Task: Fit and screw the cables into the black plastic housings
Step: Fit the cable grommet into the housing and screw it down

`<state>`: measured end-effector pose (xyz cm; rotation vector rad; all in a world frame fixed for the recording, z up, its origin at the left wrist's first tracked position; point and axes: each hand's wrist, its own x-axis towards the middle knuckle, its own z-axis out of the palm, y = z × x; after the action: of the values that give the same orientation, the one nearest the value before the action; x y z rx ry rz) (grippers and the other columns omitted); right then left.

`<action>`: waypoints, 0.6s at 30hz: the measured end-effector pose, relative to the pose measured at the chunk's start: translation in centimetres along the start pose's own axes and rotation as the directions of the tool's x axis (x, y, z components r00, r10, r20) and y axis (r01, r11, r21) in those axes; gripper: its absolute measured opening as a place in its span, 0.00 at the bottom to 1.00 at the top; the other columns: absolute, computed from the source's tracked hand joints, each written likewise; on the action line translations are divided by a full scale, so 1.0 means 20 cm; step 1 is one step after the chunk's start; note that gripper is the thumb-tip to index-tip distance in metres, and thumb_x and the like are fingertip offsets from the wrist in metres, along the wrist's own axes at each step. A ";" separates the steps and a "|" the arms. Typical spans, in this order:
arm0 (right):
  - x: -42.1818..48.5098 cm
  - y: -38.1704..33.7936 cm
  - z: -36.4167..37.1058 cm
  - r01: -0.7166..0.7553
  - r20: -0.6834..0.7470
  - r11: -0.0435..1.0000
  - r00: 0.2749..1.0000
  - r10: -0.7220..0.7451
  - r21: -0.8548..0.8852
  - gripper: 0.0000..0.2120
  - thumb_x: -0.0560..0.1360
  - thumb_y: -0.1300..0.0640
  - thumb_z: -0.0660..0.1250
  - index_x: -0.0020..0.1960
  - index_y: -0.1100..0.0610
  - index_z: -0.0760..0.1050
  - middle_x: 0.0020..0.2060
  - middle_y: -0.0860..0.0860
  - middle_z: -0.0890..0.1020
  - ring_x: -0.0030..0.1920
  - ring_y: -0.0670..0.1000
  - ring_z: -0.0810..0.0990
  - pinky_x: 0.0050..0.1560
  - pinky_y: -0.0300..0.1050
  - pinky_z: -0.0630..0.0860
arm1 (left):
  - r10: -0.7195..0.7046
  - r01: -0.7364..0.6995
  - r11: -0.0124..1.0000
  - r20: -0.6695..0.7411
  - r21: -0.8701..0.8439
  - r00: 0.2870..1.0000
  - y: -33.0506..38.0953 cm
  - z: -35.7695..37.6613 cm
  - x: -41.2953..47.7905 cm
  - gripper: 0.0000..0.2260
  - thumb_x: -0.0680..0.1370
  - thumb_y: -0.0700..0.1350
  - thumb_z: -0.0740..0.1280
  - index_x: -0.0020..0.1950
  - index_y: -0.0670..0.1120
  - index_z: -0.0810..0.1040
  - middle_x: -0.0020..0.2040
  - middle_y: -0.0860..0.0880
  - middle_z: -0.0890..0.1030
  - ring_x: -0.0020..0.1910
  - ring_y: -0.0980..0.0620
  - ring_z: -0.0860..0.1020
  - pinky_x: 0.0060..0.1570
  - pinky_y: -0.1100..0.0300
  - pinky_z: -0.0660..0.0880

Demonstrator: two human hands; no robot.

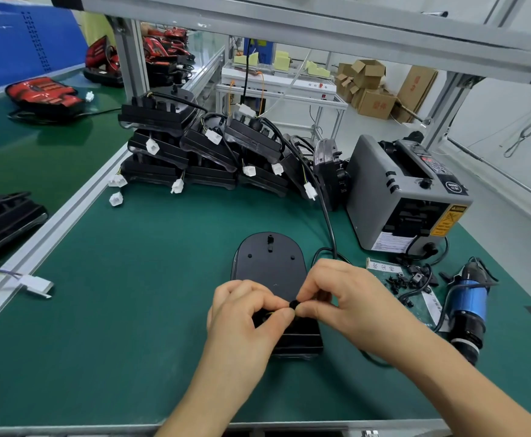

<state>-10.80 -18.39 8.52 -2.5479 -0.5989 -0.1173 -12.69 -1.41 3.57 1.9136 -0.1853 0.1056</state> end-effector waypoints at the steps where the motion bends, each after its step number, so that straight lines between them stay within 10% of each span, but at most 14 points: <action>1: 0.01 0.00 -0.01 -0.012 0.027 1.000 1.000 0.012 0.005 0.04 0.70 0.55 0.74 0.41 0.53 0.79 0.36 0.40 0.74 0.40 0.38 0.72 0.43 0.32 0.68 | 0.012 -0.012 1.000 0.001 0.004 1.000 0.00 0.00 0.00 0.07 0.71 0.45 0.72 0.35 0.56 0.80 0.45 0.65 0.77 0.59 0.65 0.65 0.58 0.64 0.63; 18: 0.07 0.00 -0.02 -0.339 0.238 0.892 0.932 0.275 0.299 0.08 0.66 0.55 0.78 0.36 0.46 0.79 0.32 0.44 0.80 0.33 0.41 0.76 0.39 0.39 0.74 | 0.112 -0.109 0.993 -0.065 0.041 0.992 -0.07 0.01 -0.01 0.09 0.70 0.46 0.74 0.41 0.62 0.82 0.47 0.66 0.76 0.64 0.68 0.62 0.54 0.80 0.58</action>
<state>-9.61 -17.98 9.13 -2.2937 -0.2448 0.3192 -12.64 -1.17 2.22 1.9341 -0.2457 0.2490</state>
